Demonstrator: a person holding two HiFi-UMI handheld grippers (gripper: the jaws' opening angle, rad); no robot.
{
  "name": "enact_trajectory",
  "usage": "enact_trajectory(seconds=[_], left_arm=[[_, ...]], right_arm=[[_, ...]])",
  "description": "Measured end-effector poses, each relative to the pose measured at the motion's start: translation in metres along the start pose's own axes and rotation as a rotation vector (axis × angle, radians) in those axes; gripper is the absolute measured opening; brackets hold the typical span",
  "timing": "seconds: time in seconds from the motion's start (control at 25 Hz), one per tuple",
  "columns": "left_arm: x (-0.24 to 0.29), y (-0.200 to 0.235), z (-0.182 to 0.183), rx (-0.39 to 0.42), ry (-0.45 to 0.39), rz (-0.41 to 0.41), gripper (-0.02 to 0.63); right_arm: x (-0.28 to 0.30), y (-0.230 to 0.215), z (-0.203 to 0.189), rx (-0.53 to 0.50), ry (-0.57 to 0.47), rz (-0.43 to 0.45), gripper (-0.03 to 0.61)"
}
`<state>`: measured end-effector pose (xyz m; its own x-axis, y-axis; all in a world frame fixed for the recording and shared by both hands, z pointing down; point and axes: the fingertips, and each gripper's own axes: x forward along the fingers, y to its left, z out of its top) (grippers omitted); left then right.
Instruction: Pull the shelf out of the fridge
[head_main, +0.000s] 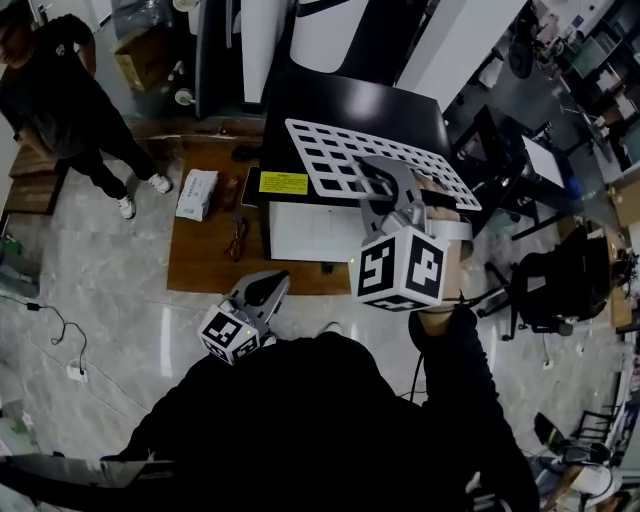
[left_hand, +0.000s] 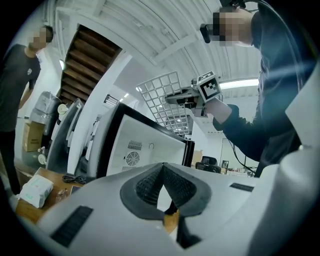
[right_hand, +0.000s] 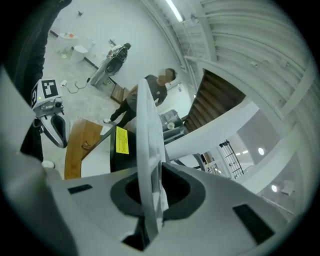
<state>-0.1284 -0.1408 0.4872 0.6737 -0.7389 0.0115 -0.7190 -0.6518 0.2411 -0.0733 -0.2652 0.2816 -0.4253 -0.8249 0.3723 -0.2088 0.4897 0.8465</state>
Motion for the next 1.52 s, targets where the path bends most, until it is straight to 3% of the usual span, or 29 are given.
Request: enact_trajectory(seconds=[0.2, 0.4, 0.72, 0.84, 1.24, 1.36, 1.52], left_arm=[[-0.002, 0.001, 0.005, -0.006, -0.028, 0.021, 0.006], [-0.004, 0.008, -0.005, -0.030, -0.015, 0.018, 0.006], [-0.005, 0.009, -0.011, -0.044, -0.006, -0.004, 0.006], [-0.006, 0.008, -0.015, -0.051, 0.008, -0.019, 0.006], [-0.021, 0.013, -0.015, -0.070, -0.005, -0.013, 0.006], [-0.024, 0.017, -0.017, -0.071, -0.007, -0.010, 0.006], [-0.028, 0.020, -0.019, -0.073, 0.004, -0.010, 0.006]], right_arm=[[0.029, 0.017, 0.001, -0.048, 0.073, 0.106, 0.034], [0.053, 0.049, 0.003, -0.083, 0.119, 0.283, 0.046], [0.065, 0.059, 0.009, -0.114, 0.138, 0.372, 0.057], [0.065, 0.061, 0.010, -0.136, 0.131, 0.449, 0.068], [0.053, 0.109, 0.003, -0.199, 0.170, 0.775, 0.255], [0.059, 0.126, 0.000, -0.199, 0.189, 0.815, 0.296], [0.063, 0.129, -0.002, -0.193, 0.197, 0.812, 0.305]])
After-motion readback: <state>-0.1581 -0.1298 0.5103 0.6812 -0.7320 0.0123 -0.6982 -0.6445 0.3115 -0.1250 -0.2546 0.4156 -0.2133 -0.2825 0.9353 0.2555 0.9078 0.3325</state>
